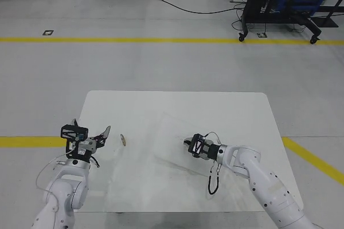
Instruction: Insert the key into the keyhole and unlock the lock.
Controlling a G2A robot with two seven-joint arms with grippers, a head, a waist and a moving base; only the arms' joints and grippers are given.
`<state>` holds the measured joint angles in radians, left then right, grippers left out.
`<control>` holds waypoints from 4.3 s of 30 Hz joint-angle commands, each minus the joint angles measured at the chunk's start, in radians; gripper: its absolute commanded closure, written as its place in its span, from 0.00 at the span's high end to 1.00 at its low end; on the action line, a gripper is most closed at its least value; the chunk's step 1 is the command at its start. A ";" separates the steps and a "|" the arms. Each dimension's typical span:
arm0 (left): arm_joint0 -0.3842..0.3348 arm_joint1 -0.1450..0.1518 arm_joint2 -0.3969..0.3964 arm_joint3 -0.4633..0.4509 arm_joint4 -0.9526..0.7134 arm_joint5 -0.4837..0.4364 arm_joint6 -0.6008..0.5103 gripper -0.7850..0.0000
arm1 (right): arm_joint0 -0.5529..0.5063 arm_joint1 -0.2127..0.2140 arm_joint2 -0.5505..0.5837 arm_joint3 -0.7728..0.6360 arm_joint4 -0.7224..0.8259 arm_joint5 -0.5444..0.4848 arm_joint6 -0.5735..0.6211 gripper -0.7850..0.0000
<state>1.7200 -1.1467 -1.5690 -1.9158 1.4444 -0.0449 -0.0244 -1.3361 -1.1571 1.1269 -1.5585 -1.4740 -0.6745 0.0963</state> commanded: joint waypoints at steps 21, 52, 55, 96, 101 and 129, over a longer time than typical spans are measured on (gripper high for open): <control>-0.477 -0.043 0.530 0.094 0.318 -0.358 -0.380 1.00 | 0.089 0.002 -0.029 0.280 -0.080 -0.035 -0.482 0.00; -0.547 -0.099 0.538 0.276 0.201 -0.180 -0.342 1.00 | -0.020 0.041 0.059 0.149 -0.094 -0.016 -0.697 0.00; -0.547 -0.099 0.538 0.276 0.201 -0.180 -0.342 1.00 | -0.020 0.041 0.059 0.149 -0.094 -0.016 -0.697 0.00; -0.797 -0.066 0.642 0.785 -1.656 -0.967 -0.783 0.71 | 0.166 -0.001 -0.202 0.296 1.011 -0.338 -0.320 0.00; -0.811 -0.062 0.671 0.786 -1.643 -0.967 -0.783 0.51 | 0.169 0.006 -0.209 0.311 1.016 -0.338 -0.331 0.00; -0.815 -0.066 0.658 0.803 -1.566 -0.967 -0.783 0.11 | 0.184 0.022 -0.254 0.335 1.068 -0.338 -0.309 0.00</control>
<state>0.9049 -1.2119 -0.9106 -1.1137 -0.1229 -1.0123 -0.8077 -1.1532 -1.1350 0.8740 -1.2244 -0.4062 -1.0123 -0.2138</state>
